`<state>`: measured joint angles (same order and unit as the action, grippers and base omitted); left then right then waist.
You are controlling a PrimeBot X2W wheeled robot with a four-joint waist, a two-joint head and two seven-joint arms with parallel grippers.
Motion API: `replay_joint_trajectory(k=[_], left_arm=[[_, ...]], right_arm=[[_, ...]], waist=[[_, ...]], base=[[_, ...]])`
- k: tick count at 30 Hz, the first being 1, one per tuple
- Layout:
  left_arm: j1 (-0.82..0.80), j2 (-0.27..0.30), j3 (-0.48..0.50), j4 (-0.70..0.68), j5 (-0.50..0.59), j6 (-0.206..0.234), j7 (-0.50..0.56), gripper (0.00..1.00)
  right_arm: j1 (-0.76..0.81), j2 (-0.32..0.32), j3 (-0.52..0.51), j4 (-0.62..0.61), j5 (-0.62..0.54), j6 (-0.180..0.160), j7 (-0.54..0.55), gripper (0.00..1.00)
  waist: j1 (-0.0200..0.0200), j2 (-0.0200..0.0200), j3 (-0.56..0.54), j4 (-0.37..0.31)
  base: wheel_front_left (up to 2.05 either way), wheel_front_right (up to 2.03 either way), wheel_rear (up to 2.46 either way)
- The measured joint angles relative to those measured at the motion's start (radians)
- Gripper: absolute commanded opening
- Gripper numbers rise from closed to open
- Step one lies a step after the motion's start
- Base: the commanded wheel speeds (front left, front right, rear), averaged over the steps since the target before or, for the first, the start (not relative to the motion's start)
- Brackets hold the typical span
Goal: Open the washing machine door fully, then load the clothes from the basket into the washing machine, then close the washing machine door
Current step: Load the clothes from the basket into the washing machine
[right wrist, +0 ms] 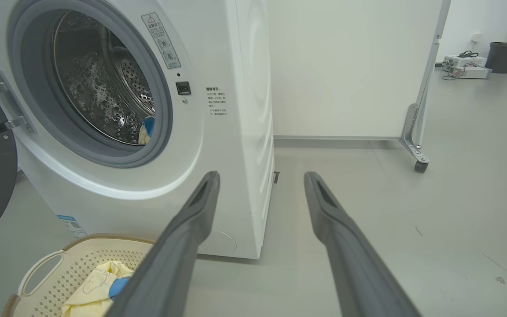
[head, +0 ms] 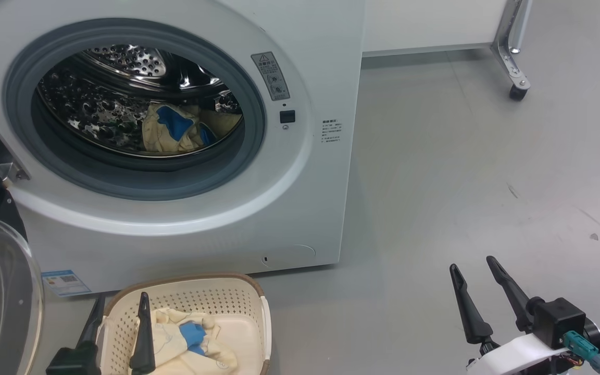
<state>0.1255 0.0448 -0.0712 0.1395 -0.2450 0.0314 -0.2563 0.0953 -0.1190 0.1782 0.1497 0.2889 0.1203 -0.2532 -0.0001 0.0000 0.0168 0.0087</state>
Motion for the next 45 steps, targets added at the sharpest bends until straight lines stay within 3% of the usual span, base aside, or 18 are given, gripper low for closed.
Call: replay_joint_trajectory(k=[12, 30, 38, 45], left_arm=[[-0.030, 0.000, -0.039, 0.091, -0.026, -0.007, 0.071, 1.00], [-0.318, -0.002, -0.097, 0.443, -0.040, -0.020, 0.266, 1.00], [-0.397, 0.005, -0.042, 0.566, -0.054, 0.015, 0.319, 1.00], [-0.480, 0.051, -0.011, 0.616, -0.053, 0.027, 0.327, 1.00]], right_arm=[[-0.015, 0.001, 0.023, -0.050, 0.000, 0.000, 0.001, 1.00], [-0.153, 0.013, 0.067, -0.096, 0.010, 0.001, 0.001, 1.00], [-0.214, 0.024, 0.099, -0.100, 0.022, 0.001, 0.001, 1.00], [-0.235, 0.027, 0.119, -0.101, 0.038, 0.002, 0.001, 1.00]], waist=[[0.0000, 0.0000, 0.099, -0.014], [0.0001, 0.0000, 0.337, -0.080], [0.0001, 0.0000, 0.446, -0.132], [0.0001, 0.0000, 0.546, -0.176]], base=[[0.00, 0.00, 0.00], [0.00, 0.00, 0.00], [0.00, 0.00, 0.00], [0.00, 0.00, 0.00]])
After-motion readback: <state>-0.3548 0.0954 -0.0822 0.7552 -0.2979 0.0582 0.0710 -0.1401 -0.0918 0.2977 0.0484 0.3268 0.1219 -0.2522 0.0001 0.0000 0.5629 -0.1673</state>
